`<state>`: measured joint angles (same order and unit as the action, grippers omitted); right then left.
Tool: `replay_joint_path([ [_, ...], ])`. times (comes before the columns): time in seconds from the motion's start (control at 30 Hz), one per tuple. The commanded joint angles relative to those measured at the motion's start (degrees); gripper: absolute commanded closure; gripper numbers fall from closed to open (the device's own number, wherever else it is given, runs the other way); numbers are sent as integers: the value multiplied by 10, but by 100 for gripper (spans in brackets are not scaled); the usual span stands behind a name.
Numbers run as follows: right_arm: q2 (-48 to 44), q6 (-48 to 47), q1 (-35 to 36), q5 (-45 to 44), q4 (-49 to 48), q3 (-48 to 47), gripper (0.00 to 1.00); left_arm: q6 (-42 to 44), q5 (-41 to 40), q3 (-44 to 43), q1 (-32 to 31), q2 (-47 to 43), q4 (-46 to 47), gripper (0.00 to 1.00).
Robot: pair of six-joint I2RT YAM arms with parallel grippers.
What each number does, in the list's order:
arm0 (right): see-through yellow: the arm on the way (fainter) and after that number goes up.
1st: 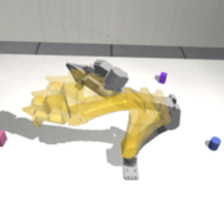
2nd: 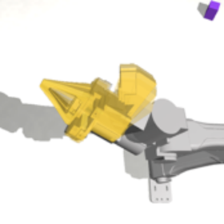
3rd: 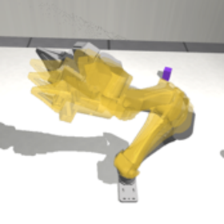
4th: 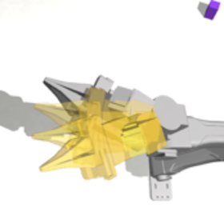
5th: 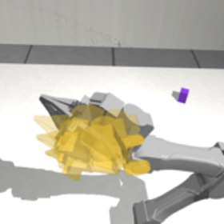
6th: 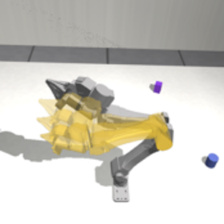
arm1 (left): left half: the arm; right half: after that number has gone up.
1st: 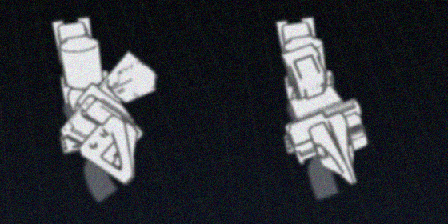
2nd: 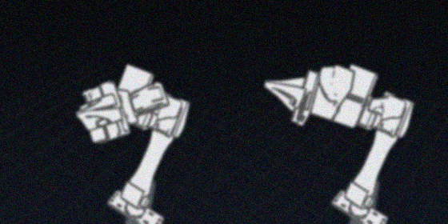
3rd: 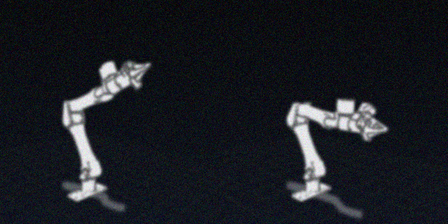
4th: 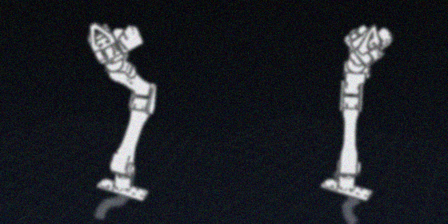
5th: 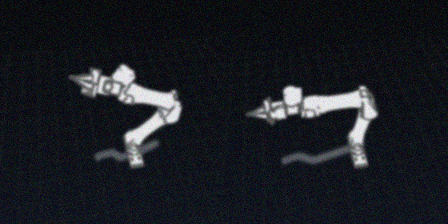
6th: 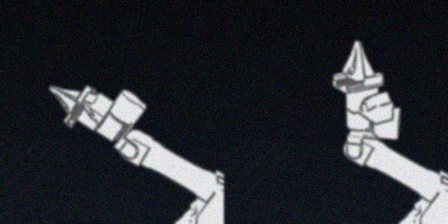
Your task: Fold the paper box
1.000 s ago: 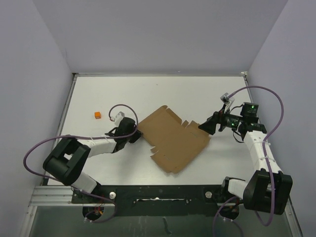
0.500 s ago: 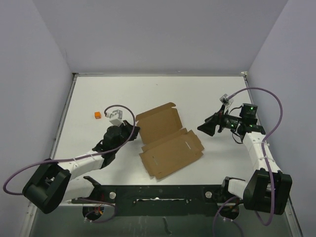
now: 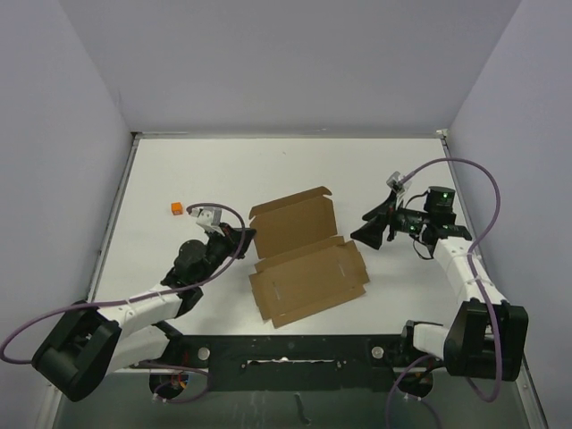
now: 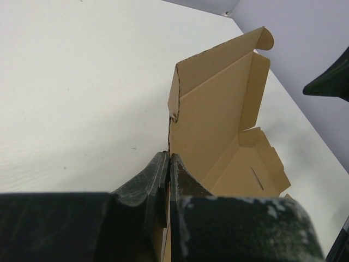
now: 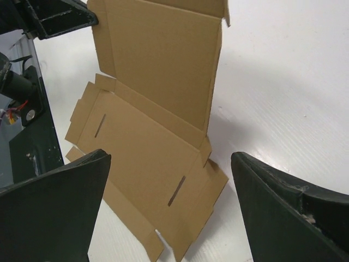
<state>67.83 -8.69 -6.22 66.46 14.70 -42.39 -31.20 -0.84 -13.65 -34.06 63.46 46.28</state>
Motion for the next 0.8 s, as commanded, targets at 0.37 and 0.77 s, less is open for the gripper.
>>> replay_joint_path([
  [0.37, 133, -51, 88, -42, 9, -87, 16, -1, 68, -13, -13, 3, 100, 100],
  [0.77, 142, -43, 96, -51, -1, -94, 61, -14, 90, -26, -17, 5, 108, 100],
])
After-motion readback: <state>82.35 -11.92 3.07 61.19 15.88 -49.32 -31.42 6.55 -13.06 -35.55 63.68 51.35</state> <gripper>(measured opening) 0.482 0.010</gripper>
